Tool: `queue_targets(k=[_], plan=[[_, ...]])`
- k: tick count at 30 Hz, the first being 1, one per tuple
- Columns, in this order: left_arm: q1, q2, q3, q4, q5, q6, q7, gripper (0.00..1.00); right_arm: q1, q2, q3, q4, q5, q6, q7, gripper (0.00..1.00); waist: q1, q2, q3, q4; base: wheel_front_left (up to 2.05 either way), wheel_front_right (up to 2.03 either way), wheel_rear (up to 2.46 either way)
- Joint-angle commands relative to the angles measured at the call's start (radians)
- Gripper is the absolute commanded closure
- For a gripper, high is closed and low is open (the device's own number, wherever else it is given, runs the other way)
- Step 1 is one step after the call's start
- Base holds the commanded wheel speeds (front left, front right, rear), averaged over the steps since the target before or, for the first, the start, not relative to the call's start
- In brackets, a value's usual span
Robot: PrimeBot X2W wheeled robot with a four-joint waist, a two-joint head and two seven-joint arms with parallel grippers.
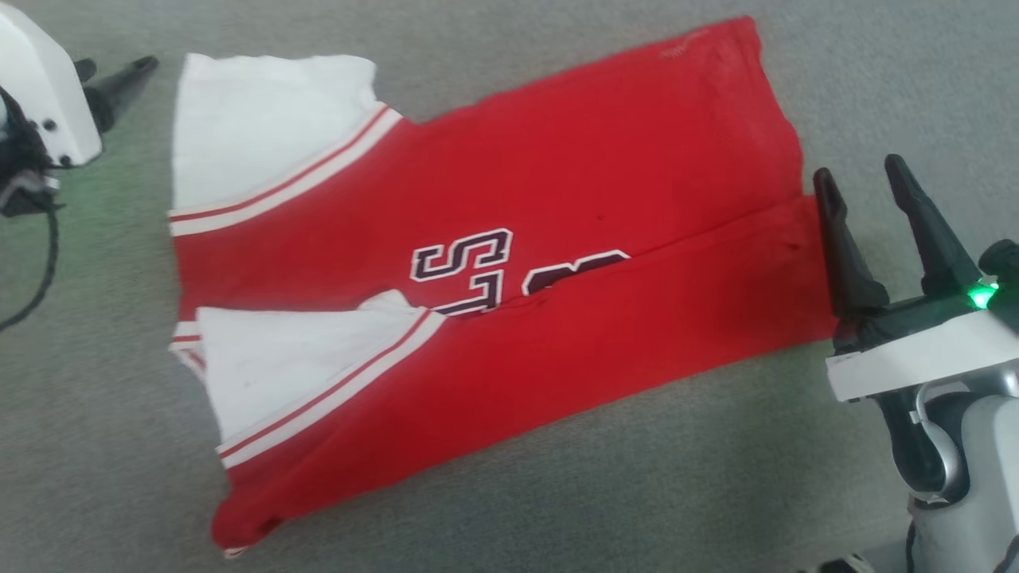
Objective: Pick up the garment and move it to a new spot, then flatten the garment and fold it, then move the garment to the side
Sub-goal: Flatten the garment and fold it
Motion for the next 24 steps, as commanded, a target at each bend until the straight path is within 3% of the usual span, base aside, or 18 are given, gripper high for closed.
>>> queue_targets(k=[1,2,10,11,12,14,18,24], plan=[[-0.052,-0.007,-0.015,0.045,-0.013,-0.005,0.097,0.0,-0.011,0.009,0.007,0.001,-0.004,0.0,-0.005,0.0,0.0,0.0,0.042,-0.043,0.0,0.0,0.0],[-0.052,-0.007,-0.015,0.045,-0.013,-0.005,0.097,0.0,-0.011,0.009,0.007,0.001,-0.004,0.0,-0.005,0.0,0.0,0.0,0.042,-0.043,0.0,0.0,0.0],[-0.121,-0.071,-0.046,0.164,-0.092,-0.01,0.448,0.01,-0.014,0.003,0.015,0.002,0.002,0.0,-0.001,0.0,0.0,0.0,0.081,-0.074,0.0,0.0,0.0],[-0.122,-0.078,-0.046,0.164,-0.101,-0.011,0.468,0.21,-0.016,0.001,0.015,0.003,0.002,0.0,0.005,0.0,0.0,0.0,0.082,-0.072,0.0,0.0,0.0],[-0.126,-0.081,-0.05,0.161,-0.101,-0.011,0.475,0.56,-0.022,-0.002,0.019,0.003,0.003,0.0,0.01,0.0,0.0,0.0,0.084,-0.07,0.0,0.0,0.0],[-0.126,-0.086,-0.061,0.152,-0.09,-0.011,0.479,1.0,-0.044,-0.018,0.032,0.003,0.001,0.0,0.031,0.0,0.0,0.0,0.087,-0.065,0.0,0.0,0.0],[-0.133,-0.093,-0.063,0.122,-0.091,-0.012,0.46,1.0,-0.133,-0.067,0.083,0.024,0.029,0.0,0.146,0.0,0.0,0.0,0.096,-0.051,0.0,0.0,0.0],[-0.165,-0.111,-0.077,0.066,-0.088,-0.012,0.445,1.0,-0.376,-0.167,0.165,0.134,0.083,0.0,0.406,0.0,0.0,0.0,0.129,-0.004,0.0,0.0,0.0]])
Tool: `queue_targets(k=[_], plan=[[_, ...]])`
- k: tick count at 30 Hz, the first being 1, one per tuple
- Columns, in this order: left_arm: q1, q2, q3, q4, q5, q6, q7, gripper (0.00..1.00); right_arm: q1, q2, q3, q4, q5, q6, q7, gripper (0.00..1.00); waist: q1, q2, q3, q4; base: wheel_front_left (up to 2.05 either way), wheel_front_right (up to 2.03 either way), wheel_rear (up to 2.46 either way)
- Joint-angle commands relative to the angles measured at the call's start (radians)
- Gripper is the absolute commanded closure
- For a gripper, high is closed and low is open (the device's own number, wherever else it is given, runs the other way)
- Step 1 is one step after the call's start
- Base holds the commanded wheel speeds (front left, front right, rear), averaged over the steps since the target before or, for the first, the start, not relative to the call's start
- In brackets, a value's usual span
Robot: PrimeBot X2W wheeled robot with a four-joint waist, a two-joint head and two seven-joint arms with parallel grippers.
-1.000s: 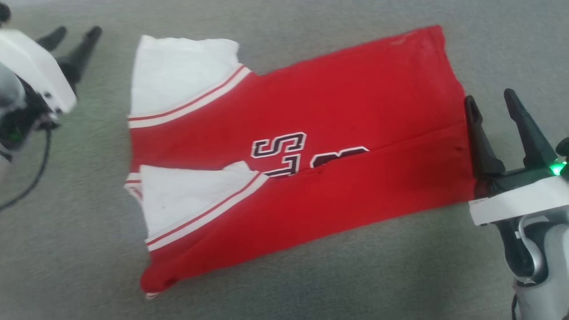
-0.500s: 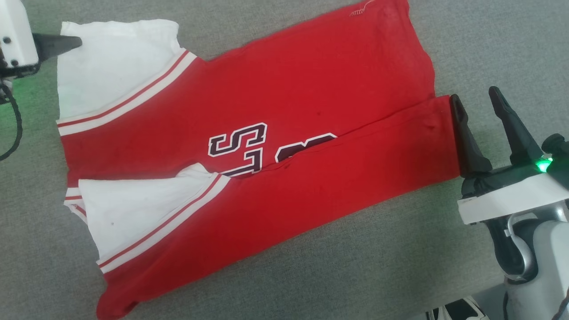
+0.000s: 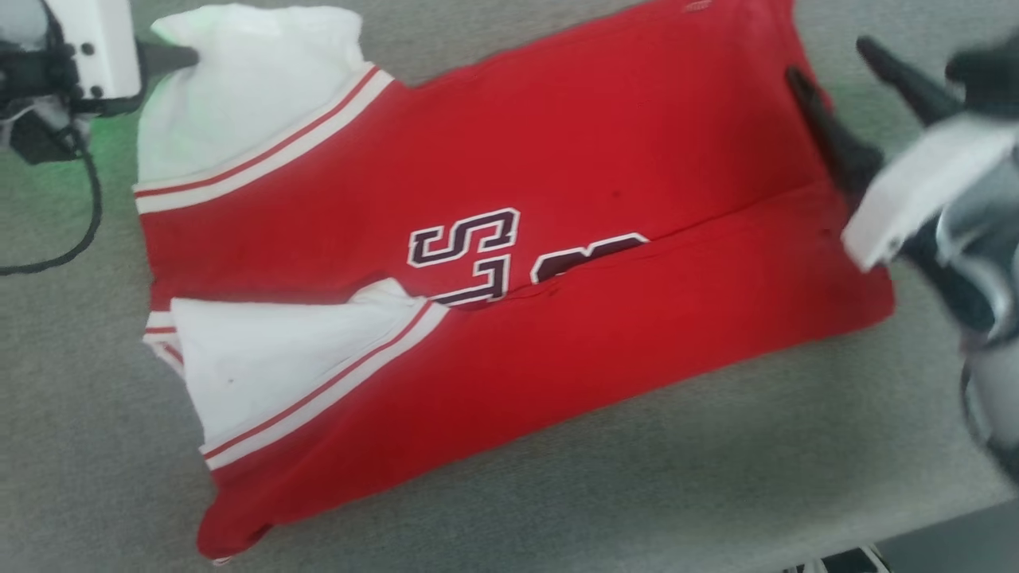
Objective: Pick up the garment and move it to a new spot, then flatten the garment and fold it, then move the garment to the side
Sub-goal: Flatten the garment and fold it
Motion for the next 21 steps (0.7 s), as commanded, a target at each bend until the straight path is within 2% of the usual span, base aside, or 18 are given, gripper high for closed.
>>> queue_targets(k=[1,9,14,17,18,20,21], plan=[[0.013,-0.023,-0.015,-0.008,-0.003,-0.003,-0.001,1.0,-0.064,-0.024,0.021,0.034,0.02,0.0,0.06,0.0,0.0,0.0,0.02,0.026,0.0,0.0,0.0],[-0.013,-0.049,-0.045,-0.086,-0.002,-0.004,-0.018,1.0,-0.333,-0.095,0.065,0.295,0.144,0.0,0.4,0.0,0.0,0.0,0.061,0.095,0.0,0.0,0.0],[-0.014,-0.053,-0.063,-0.122,-0.008,-0.003,-0.03,1.0,-0.419,-0.093,0.083,0.419,0.174,0.0,0.505,0.0,0.0,0.0,0.082,0.119,0.0,0.0,0.0],[-0.014,-0.055,-0.071,-0.138,-0.017,-0.003,-0.042,1.0,-0.436,-0.084,0.116,0.455,0.181,0.0,0.525,0.0,0.0,0.0,0.089,0.126,0.0,0.0,0.0],[-0.013,-0.057,-0.073,-0.143,-0.018,-0.003,-0.048,1.0,-0.443,-0.082,0.118,0.462,0.188,0.0,0.515,0.54,0.0,0.0,0.09,0.129,0.0,0.0,0.0],[-0.007,-0.063,-0.075,-0.155,-0.024,-0.003,-0.07,1.0,-0.449,-0.084,0.126,0.47,0.197,0.0,0.492,1.0,0.0,0.0,0.087,0.136,0.0,0.0,0.0],[-0.005,-0.064,-0.076,-0.162,-0.026,-0.003,-0.082,1.0,-0.451,-0.089,0.132,0.473,0.199,0.0,0.48,1.0,0.0,0.0,0.082,0.14,0.0,0.0,0.0]])
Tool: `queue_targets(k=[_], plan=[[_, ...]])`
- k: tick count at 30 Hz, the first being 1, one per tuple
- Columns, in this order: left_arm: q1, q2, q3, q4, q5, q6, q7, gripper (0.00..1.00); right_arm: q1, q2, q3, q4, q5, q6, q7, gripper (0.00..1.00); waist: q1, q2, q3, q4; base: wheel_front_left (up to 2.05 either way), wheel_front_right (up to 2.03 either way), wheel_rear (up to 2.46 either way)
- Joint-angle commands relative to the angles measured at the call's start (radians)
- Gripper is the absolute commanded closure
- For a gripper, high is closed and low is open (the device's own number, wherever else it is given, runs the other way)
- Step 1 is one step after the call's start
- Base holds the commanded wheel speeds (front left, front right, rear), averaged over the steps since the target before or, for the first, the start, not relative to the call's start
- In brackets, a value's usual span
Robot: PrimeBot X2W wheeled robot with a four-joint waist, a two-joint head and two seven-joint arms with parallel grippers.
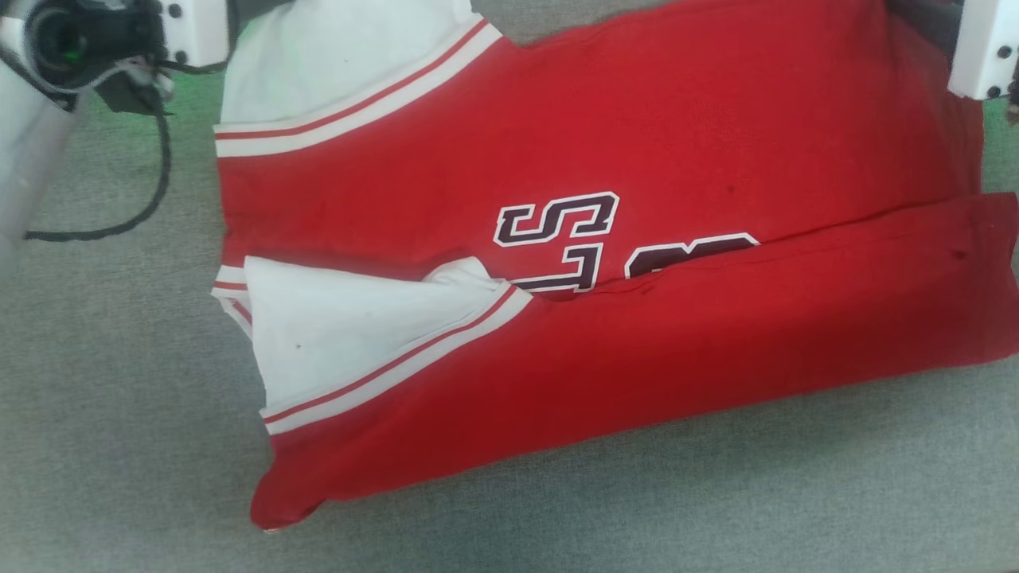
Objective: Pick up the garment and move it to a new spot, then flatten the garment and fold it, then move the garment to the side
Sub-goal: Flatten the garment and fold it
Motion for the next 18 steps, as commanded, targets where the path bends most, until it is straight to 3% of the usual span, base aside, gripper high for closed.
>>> queue_targets(k=[1,11,18], plan=[[0.048,-0.022,-0.026,0.001,-0.009,-0.001,0.001,1.0,0.015,0.013,0.021,0.014,0.005,0.0,-0.004,1.0,0.0,0.0,-0.006,0.005,0.0,0.0,0.0],[0.119,-0.004,-0.002,-0.172,-0.066,-0.002,-0.206,1.0,0.107,-0.088,0.07,-0.038,0.07,0.0,-0.157,1.0,0.0,0.0,-0.169,0.075,0.0,0.0,0.0],[0.276,0.077,0.003,-0.413,-0.114,-0.002,-0.364,1.0,0.313,-0.205,0.105,-0.184,0.177,0.0,-0.203,1.0,0.0,0.0,-0.294,0.123,0.0,0.0,0.0]])
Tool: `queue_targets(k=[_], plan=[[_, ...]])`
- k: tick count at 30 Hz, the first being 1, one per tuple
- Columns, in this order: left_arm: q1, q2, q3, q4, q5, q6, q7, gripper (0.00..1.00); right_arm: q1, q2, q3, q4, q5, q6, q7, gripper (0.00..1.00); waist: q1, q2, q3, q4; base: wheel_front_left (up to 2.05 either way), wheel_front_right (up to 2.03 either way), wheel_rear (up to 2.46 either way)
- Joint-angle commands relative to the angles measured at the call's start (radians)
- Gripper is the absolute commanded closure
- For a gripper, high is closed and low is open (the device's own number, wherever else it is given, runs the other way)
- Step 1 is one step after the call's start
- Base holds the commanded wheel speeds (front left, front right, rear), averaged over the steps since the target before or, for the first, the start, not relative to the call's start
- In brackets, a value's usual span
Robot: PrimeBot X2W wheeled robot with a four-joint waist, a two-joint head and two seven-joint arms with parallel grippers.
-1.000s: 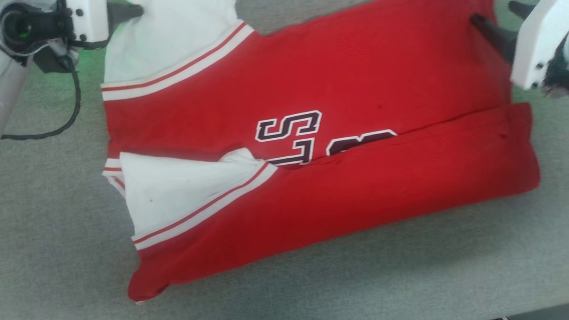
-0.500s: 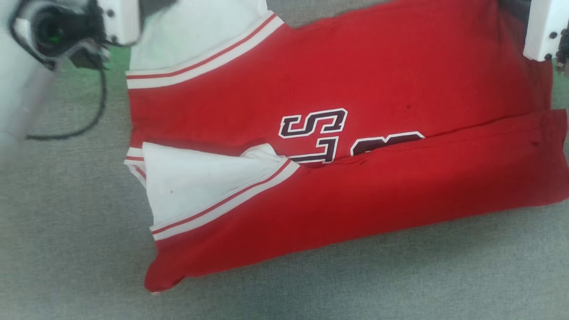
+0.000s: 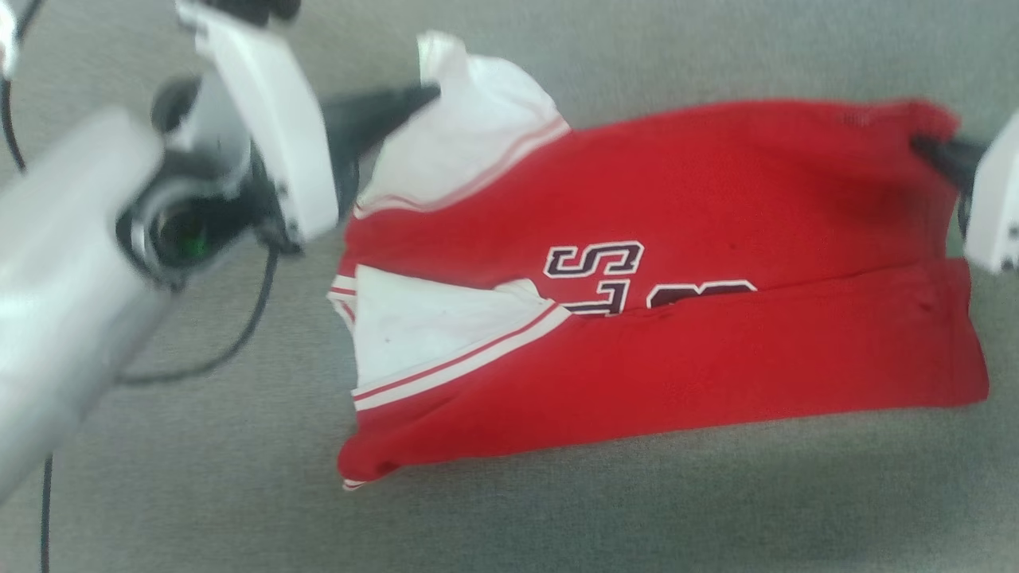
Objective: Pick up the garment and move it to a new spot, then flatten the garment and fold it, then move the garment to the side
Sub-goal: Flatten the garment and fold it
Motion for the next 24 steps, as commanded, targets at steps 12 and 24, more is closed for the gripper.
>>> queue_targets(k=[12,24], plan=[[0.414,0.179,-0.068,-0.307,0.03,-0.002,-0.325,1.0,0.436,-0.145,-0.092,-0.193,0.109,0.0,-0.142,1.0,0.0,0.0,-0.098,0.063,0.0,0.0,0.0],[0.558,0.165,-0.162,-0.249,0.06,-0.002,-0.453,1.0,0.543,-0.104,-0.142,-0.195,0.055,0.0,-0.229,1.0,0.0,0.0,-0.071,0.048,0.0,0.0,0.0]])
